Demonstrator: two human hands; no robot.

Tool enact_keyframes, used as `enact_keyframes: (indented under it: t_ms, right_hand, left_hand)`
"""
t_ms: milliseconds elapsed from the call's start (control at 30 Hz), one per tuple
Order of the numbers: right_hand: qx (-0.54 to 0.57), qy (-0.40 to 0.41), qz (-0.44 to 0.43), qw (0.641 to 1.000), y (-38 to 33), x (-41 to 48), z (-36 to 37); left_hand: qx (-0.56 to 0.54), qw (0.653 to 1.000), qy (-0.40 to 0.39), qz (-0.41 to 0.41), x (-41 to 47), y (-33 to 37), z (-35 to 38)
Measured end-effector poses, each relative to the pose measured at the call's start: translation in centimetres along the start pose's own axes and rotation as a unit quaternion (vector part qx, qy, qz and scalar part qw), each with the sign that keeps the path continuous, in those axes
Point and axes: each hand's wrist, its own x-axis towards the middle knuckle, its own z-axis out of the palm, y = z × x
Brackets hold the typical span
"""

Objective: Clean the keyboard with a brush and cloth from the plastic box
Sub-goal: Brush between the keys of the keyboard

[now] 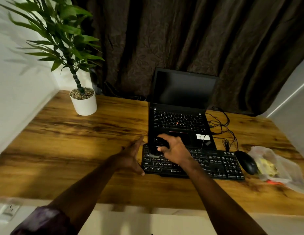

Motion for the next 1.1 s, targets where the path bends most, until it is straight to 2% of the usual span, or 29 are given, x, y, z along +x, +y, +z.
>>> enact_keyframes:
  t_ms: [133,233,433,700,933,1100]
  right_hand:
    - [-0.033,0.010,-0.002,0.999,0.7,-0.7,-1.3]
    - [-0.006,0.014,0.000,1.000,0.5,-0.4,-0.3]
    - [0.026,0.006,0.004,1.000,0.6,0.2,0.8]
    - [0.006,0.027,0.026,0.999,4.7,-1.2,-2.1]
    - [0.024,-0.005,-0.026,0.999,1.7,-0.2,0.1]
    - [0.039,-0.012,-0.022,0.999,2.7,0.0,-0.6]
  left_hand:
    - [-0.002,1.000,-0.003,-0.001,0.1,-0.1,0.0]
    - [0.017,1.000,-0.010,-0.009,0.6,-0.4,0.1]
    - [0.131,0.991,-0.001,-0.006,0.8,1.7,0.3]
    - [0.166,0.985,0.003,-0.047,1.0,3.0,0.2]
    - [0.191,0.980,0.001,-0.049,1.4,2.7,0.3]
    - [0.189,0.981,-0.007,-0.052,1.2,3.1,0.1]
